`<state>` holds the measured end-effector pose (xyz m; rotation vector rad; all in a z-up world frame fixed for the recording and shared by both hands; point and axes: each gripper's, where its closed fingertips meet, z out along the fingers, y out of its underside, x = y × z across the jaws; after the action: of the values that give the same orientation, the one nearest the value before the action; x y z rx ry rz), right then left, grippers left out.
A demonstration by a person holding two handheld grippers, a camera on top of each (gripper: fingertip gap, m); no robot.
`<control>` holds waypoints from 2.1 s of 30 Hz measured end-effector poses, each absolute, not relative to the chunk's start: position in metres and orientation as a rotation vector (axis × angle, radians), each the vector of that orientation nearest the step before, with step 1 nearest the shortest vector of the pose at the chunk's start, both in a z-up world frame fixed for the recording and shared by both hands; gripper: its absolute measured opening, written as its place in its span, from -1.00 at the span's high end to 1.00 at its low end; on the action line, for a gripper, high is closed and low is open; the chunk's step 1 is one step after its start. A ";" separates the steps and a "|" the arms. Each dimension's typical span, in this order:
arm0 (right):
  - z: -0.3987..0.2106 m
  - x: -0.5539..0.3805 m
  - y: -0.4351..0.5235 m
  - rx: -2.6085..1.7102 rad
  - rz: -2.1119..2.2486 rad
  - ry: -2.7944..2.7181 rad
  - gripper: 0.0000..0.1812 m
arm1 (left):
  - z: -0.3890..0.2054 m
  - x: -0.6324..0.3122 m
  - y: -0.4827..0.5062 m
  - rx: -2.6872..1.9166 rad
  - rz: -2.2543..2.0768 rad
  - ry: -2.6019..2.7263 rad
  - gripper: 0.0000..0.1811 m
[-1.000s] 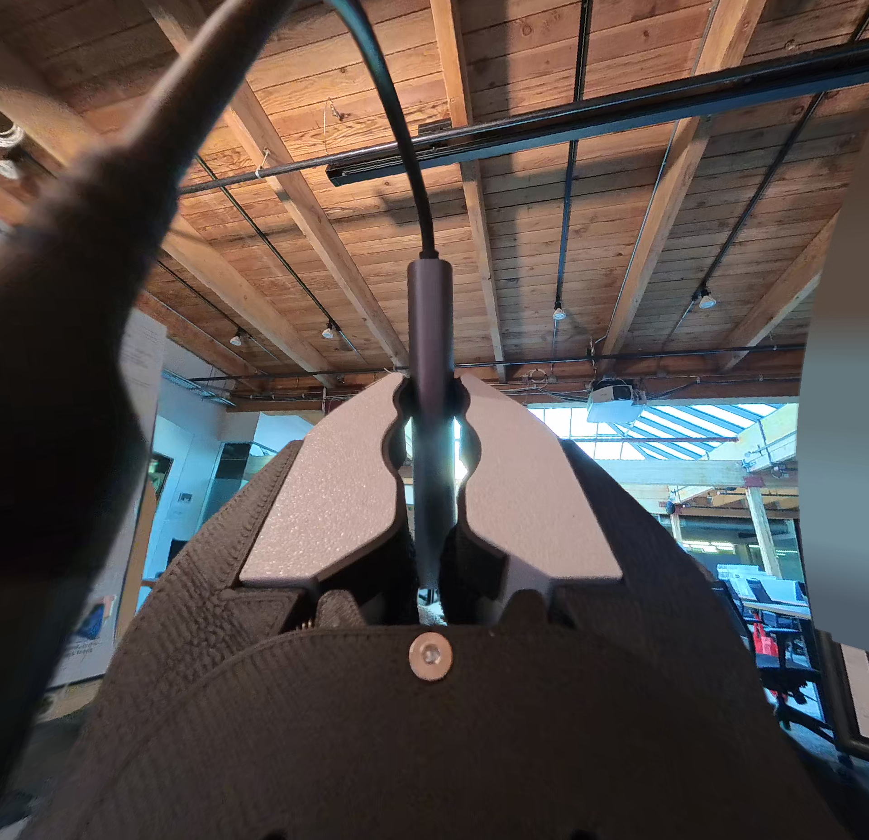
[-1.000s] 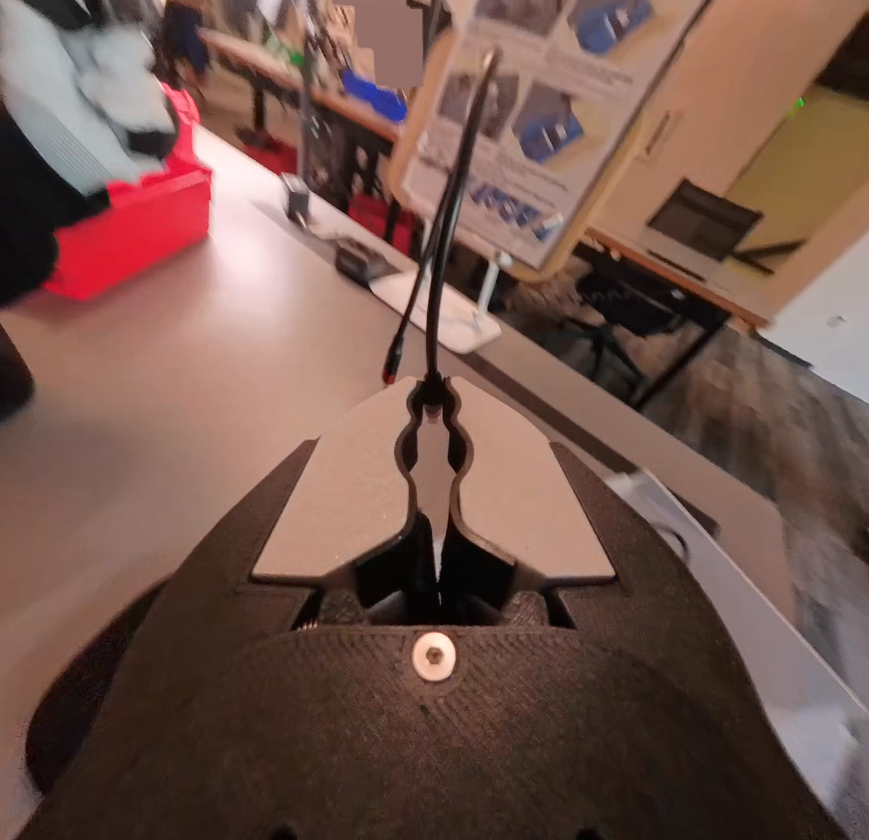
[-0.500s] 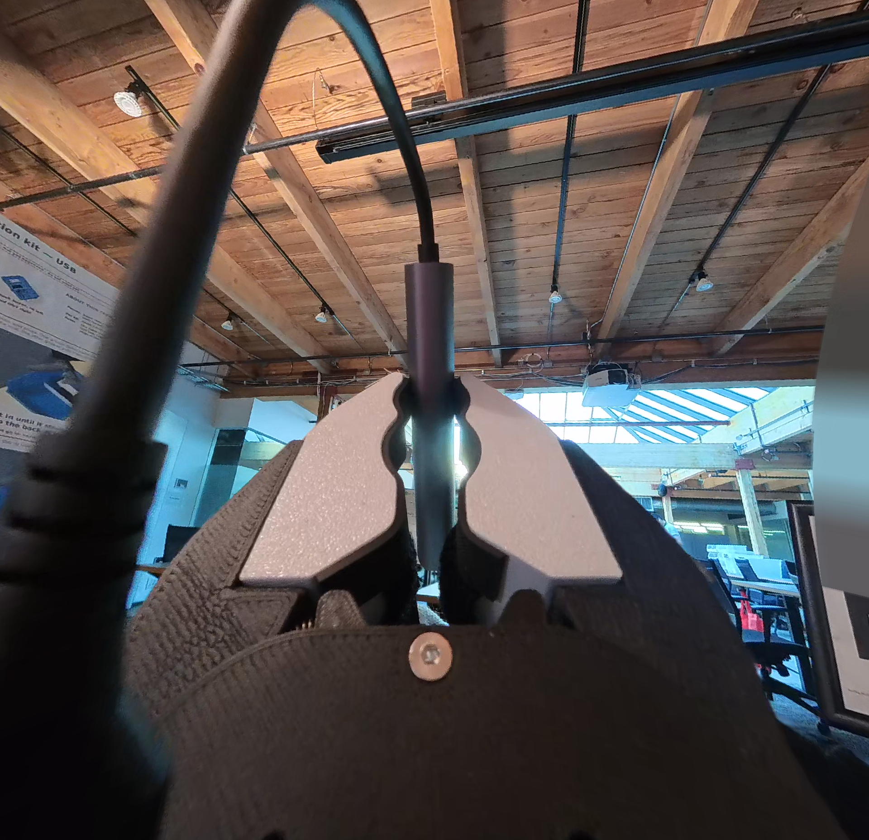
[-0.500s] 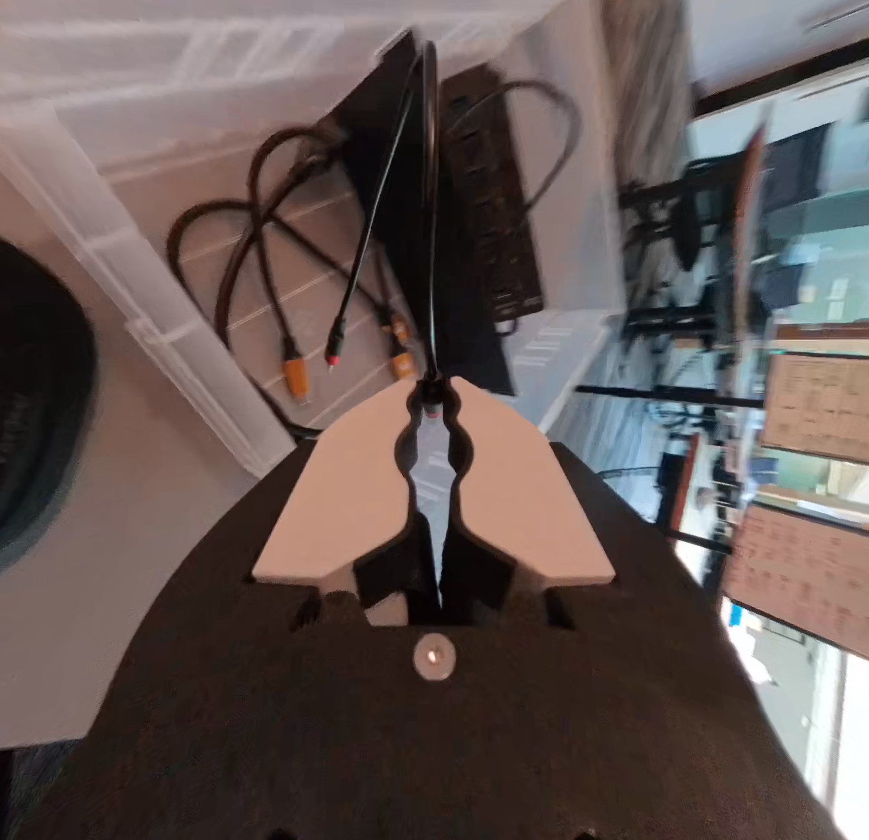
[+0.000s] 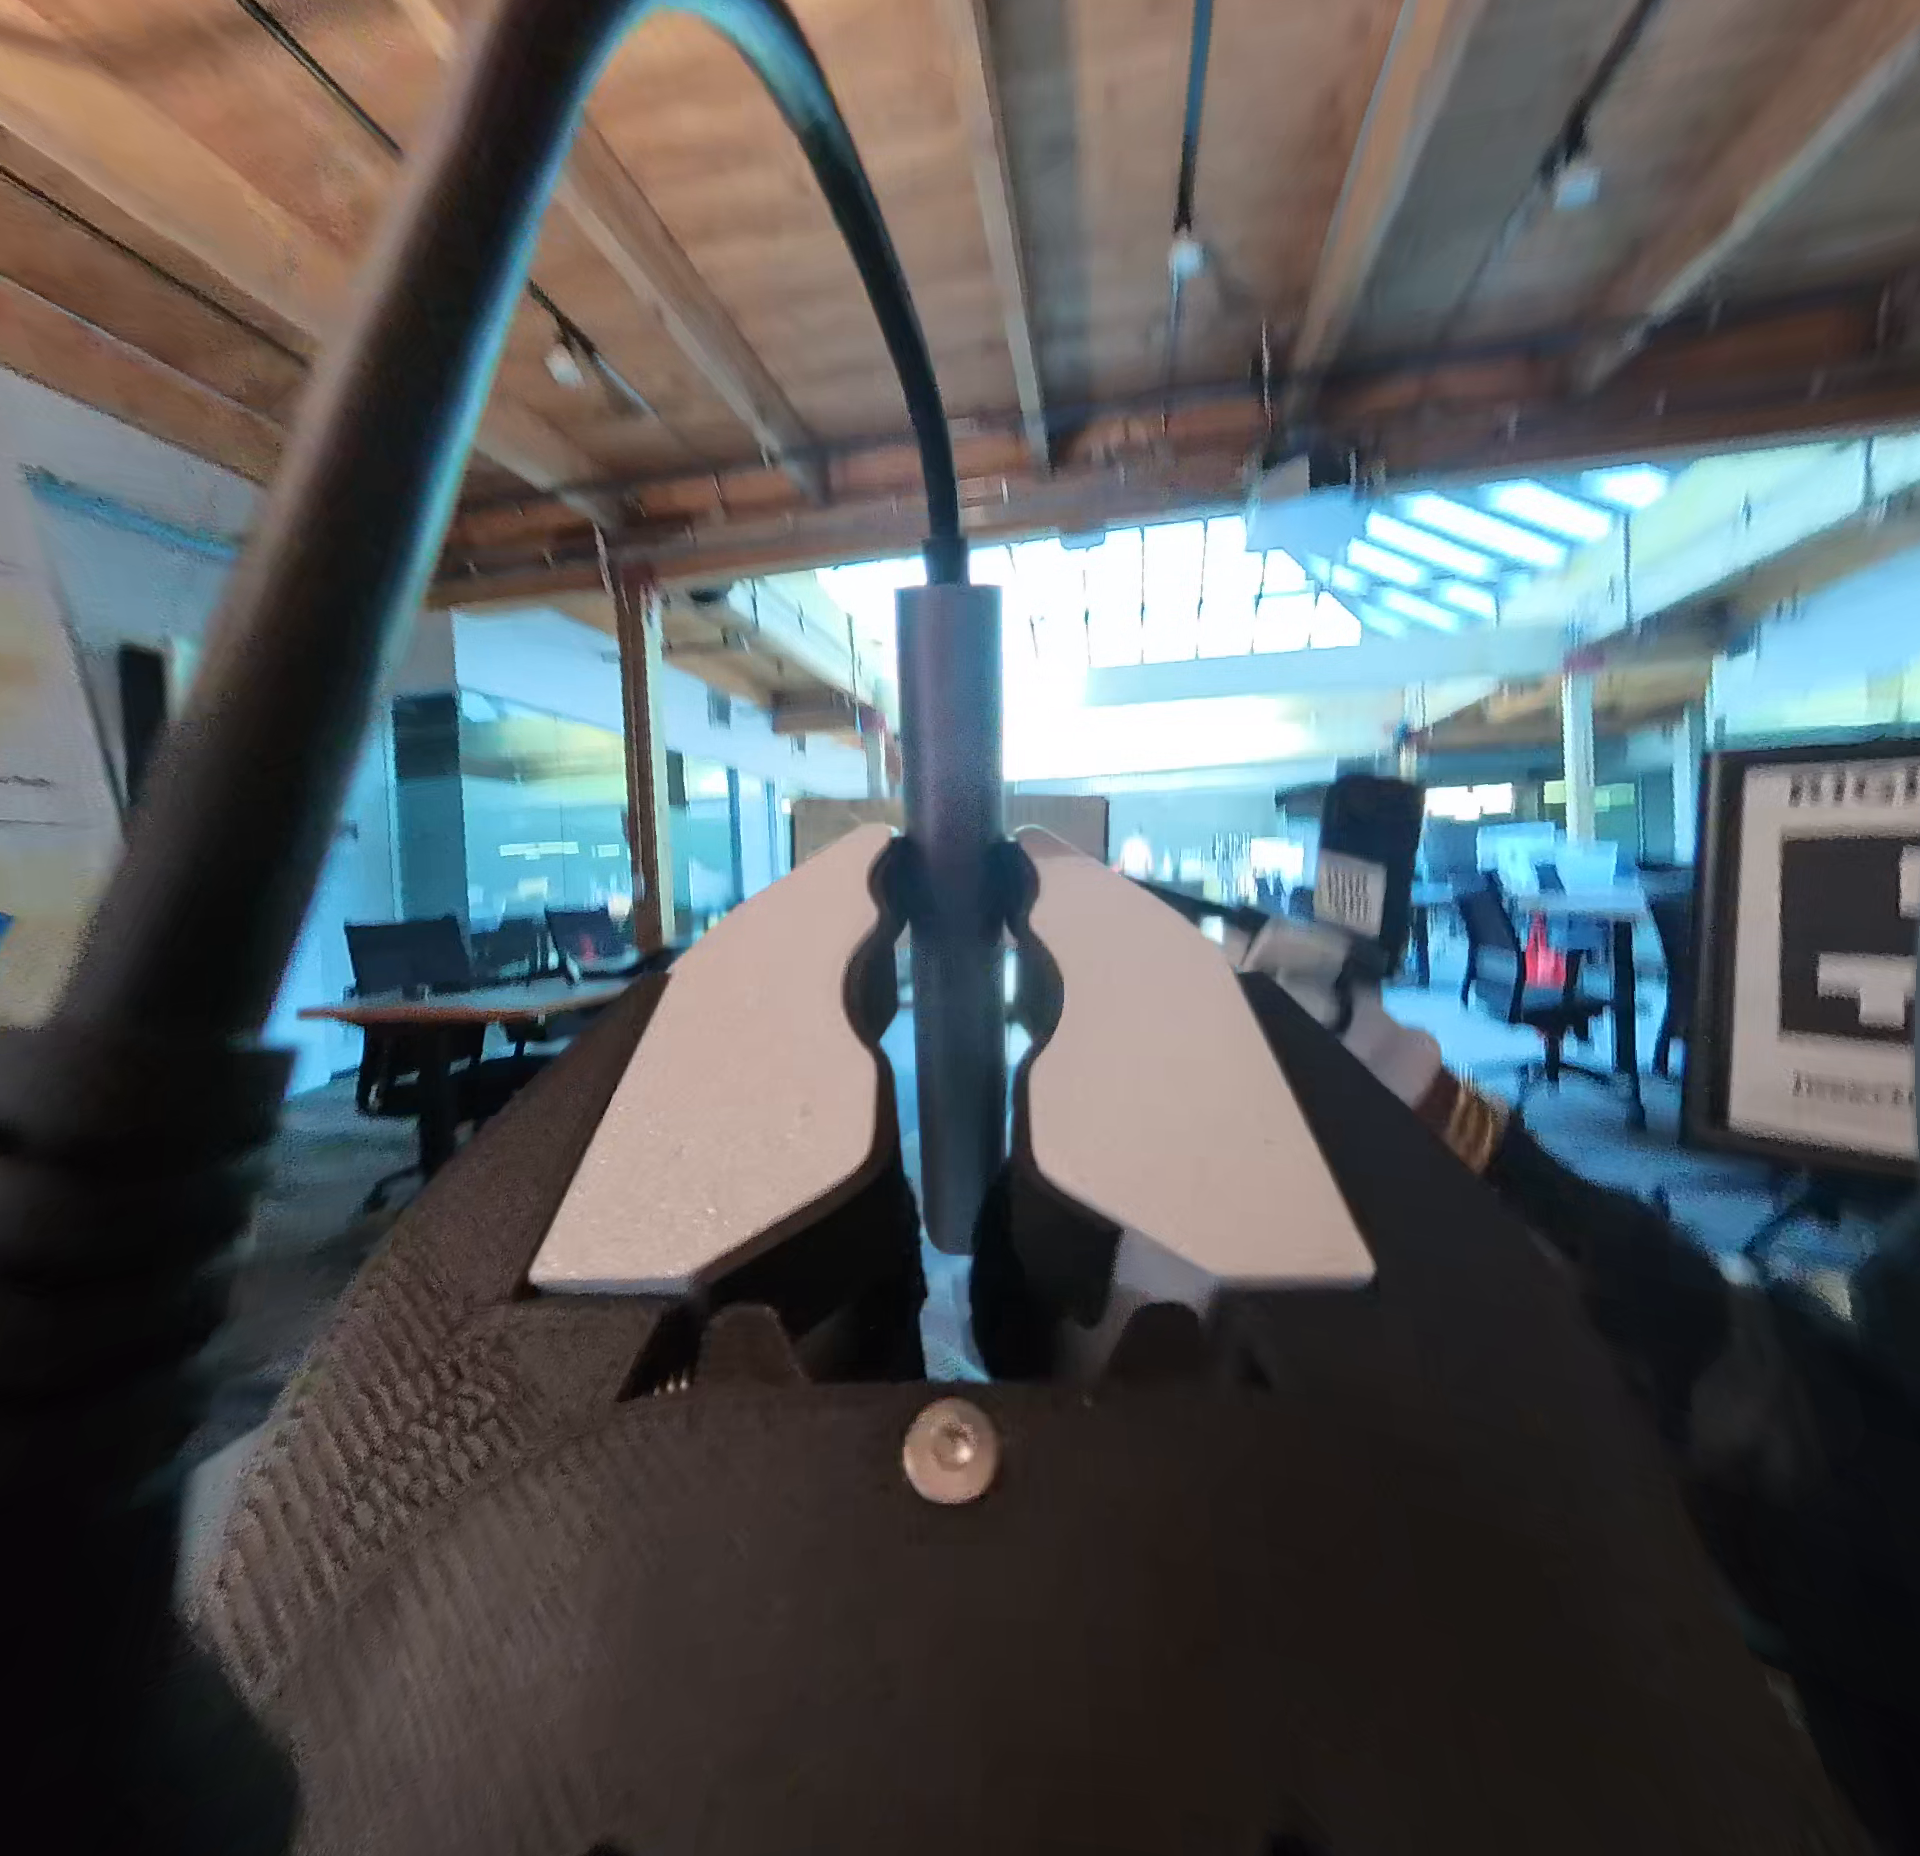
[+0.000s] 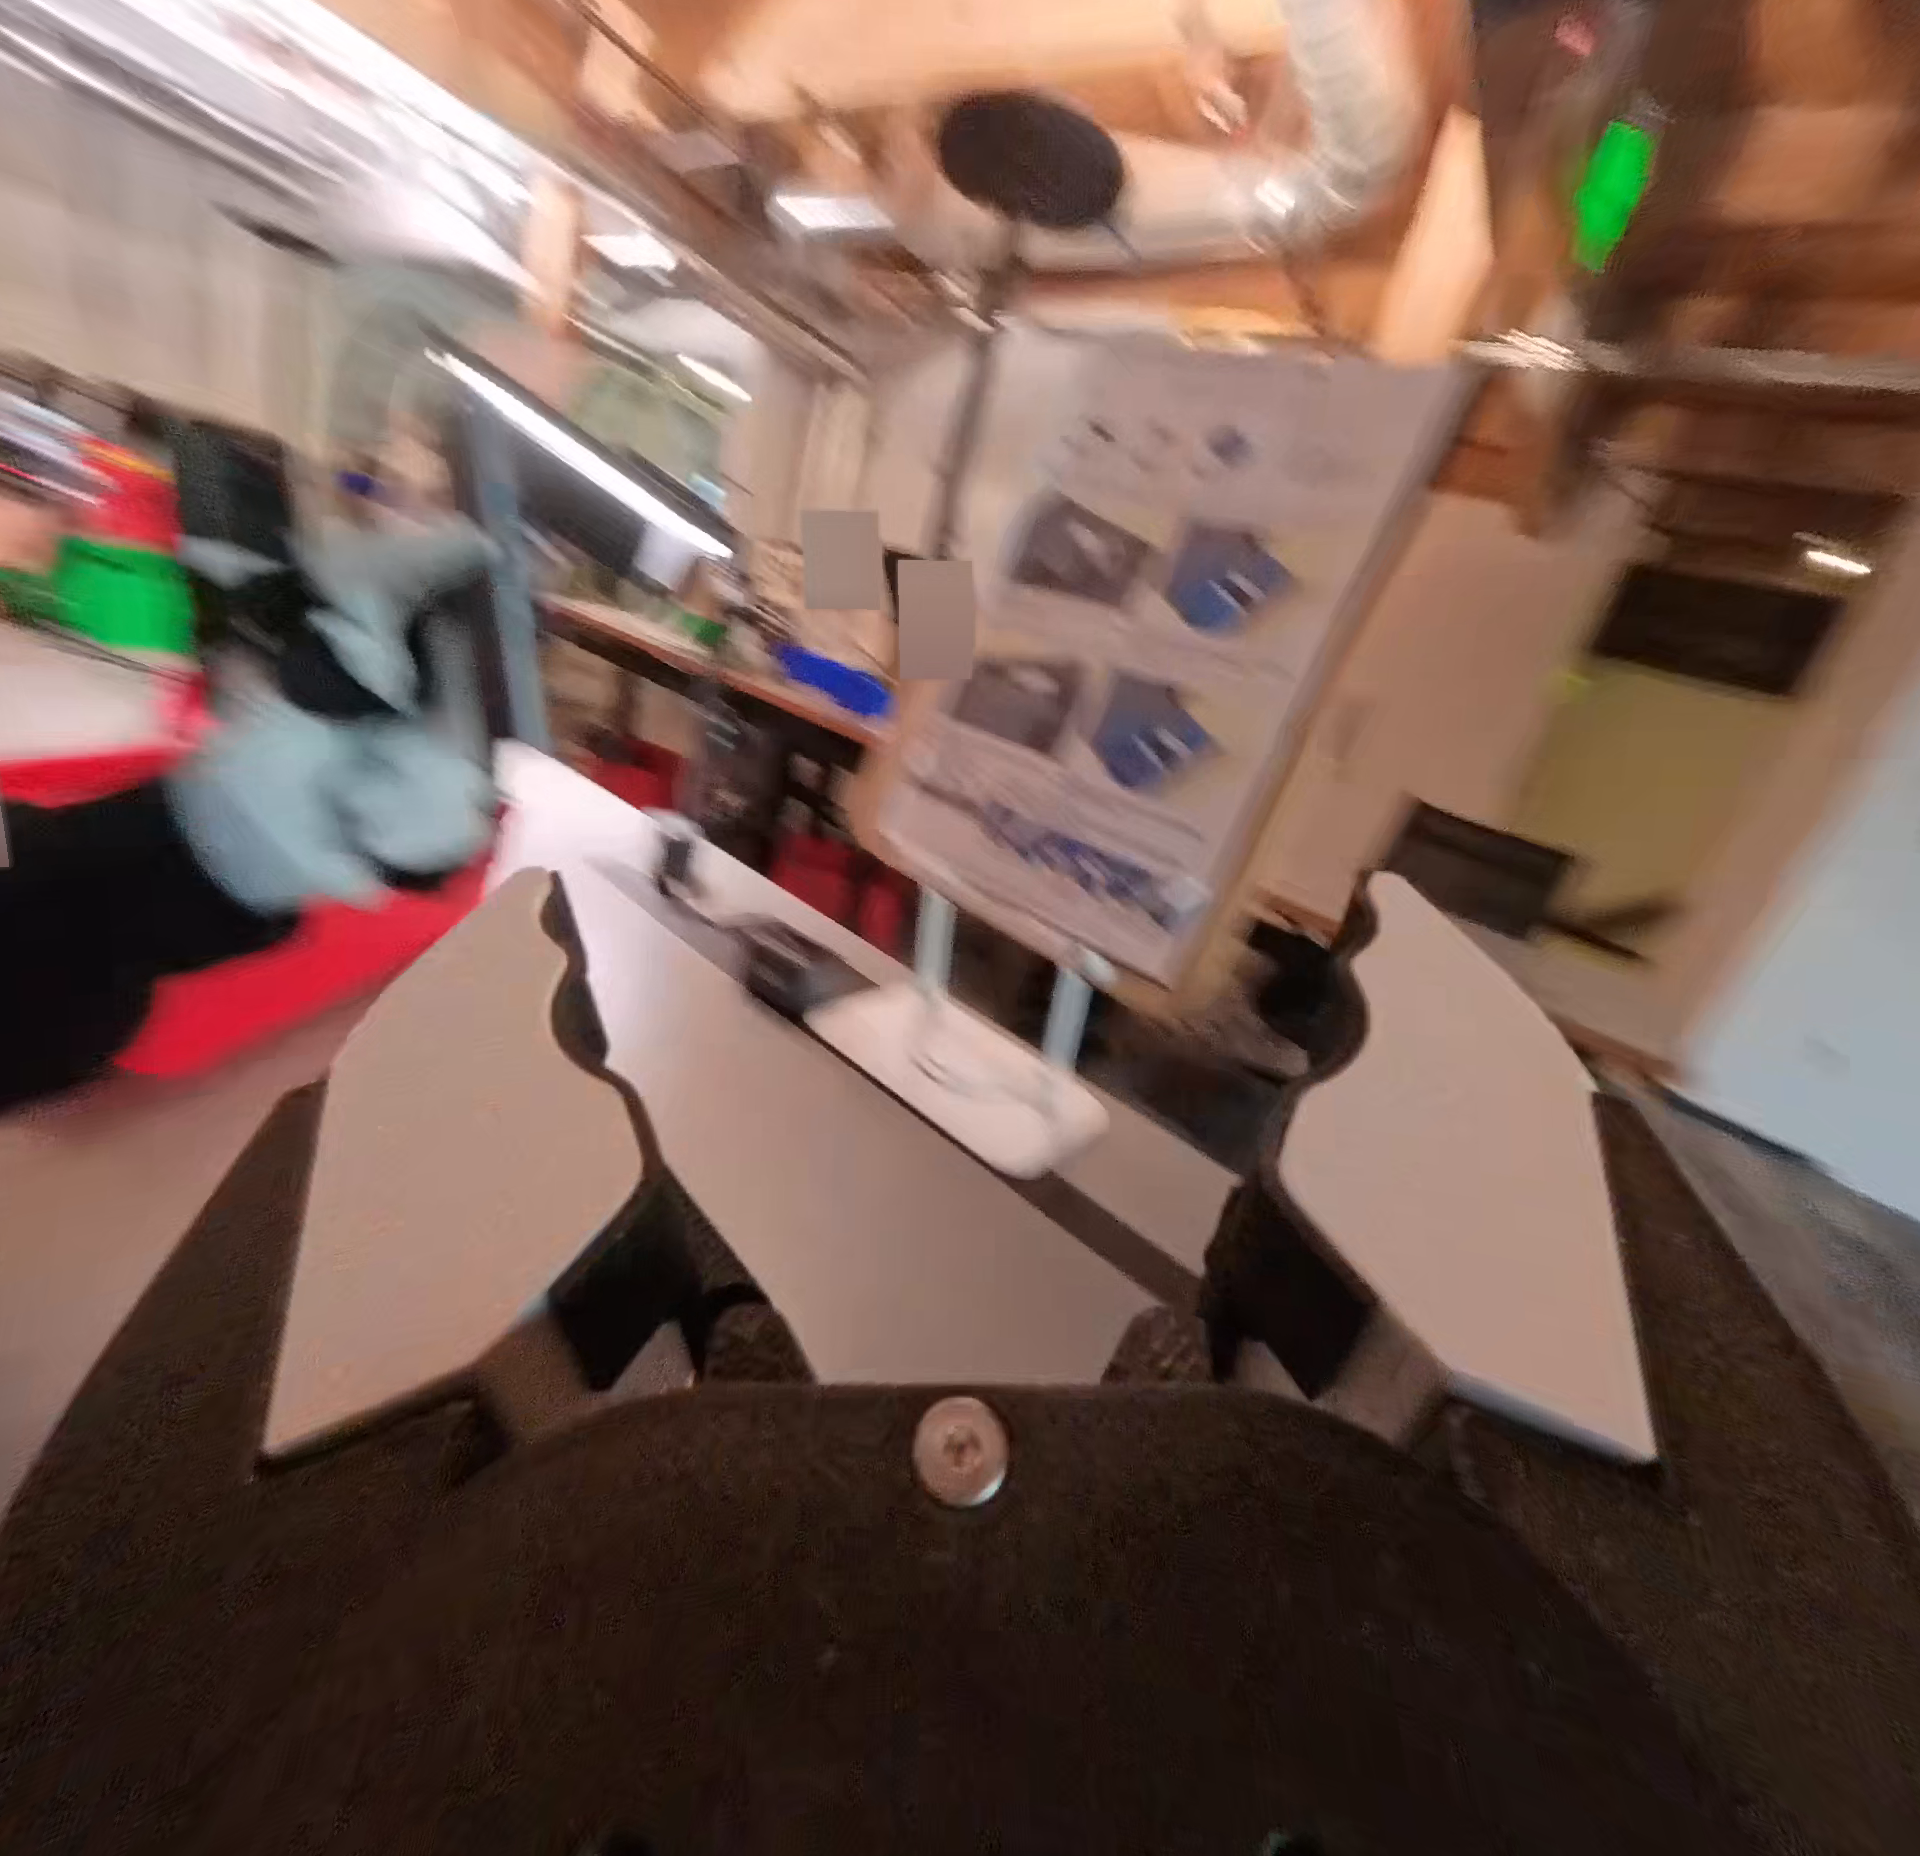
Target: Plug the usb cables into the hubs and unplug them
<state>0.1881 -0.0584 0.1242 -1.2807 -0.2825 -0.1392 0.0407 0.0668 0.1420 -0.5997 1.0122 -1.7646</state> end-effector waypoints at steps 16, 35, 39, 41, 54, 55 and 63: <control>0.109 0.049 0.012 -1.466 0.212 -0.969 0.81 | 0.068 0.081 0.008 -0.497 -1.333 1.662 0.58; 0.066 0.377 -0.091 -1.817 -0.804 -0.055 0.81 | 0.242 -0.196 0.154 -0.404 -0.657 -0.113 -0.50; 0.021 0.409 -0.091 -1.929 -0.744 -0.020 0.81 | 0.232 -0.263 0.179 -0.393 -0.921 -0.348 -0.36; -0.001 0.419 -0.090 -1.999 -0.722 -0.021 0.81 | 0.228 -0.281 0.180 -0.297 -1.150 -0.363 0.02; -0.072 0.448 -0.098 -2.263 -0.635 0.167 0.14 | 0.231 -0.288 0.146 -0.013 -1.117 -0.291 0.28; -0.068 0.449 -0.101 -2.255 -0.651 0.198 0.02 | 0.233 -0.285 0.144 -0.043 -1.059 -0.276 0.20; -0.061 0.453 -0.201 -2.347 -0.700 0.826 -0.25 | 0.239 -0.259 0.128 -0.079 -1.223 -0.057 0.83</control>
<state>0.4527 -0.2011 -0.0613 -2.3472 0.8265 -0.6997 -0.2590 0.1275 0.2394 -0.0793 -0.0572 -1.2233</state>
